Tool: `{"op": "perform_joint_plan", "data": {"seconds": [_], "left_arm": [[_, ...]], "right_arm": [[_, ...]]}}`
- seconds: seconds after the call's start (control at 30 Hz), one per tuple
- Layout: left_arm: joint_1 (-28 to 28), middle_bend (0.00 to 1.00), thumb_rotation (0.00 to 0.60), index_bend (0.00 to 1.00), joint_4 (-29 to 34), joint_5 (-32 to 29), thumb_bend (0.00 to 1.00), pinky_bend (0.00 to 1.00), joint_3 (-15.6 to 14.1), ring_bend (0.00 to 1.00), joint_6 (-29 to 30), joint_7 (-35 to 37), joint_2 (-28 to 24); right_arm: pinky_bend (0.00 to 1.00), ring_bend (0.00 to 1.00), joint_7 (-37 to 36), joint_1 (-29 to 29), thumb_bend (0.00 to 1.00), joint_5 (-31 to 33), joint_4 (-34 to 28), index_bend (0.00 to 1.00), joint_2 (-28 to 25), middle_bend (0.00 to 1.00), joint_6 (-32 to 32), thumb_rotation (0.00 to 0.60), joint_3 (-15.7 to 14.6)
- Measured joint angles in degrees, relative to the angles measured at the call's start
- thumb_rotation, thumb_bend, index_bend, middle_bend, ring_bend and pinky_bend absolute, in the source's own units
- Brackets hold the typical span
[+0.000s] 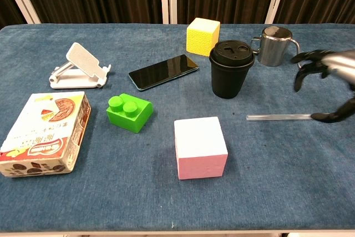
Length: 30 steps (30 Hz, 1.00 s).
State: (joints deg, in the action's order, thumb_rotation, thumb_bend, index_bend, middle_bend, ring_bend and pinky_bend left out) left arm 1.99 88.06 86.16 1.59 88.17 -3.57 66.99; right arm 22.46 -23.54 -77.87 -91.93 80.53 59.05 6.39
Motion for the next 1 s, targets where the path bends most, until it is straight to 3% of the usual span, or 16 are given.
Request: {"op": "perform_joint_plan", "data": {"seconds": [0.43,1.0], "left_arm": [[-0.1,0.04,0.6,0.0,-1.3,-0.4,0.0,0.0,0.0,0.0,-0.5,0.6,0.6],[-0.2,0.04,0.6,0.0,-2.6,-0.9,0.0,0.0,0.0,0.0,-0.8,1.1,1.3]], "right_arm": [[0.31,0.13,9.4,-3.9,0.47,3.8,6.3,0.51,6.5,0.16,-1.7,0.6,-0.8],[0.3,0.13,12.5,-5.5,0.54,5.0,8.1,0.55,8.3,0.17,-1.0,0.6,-2.4]]}}
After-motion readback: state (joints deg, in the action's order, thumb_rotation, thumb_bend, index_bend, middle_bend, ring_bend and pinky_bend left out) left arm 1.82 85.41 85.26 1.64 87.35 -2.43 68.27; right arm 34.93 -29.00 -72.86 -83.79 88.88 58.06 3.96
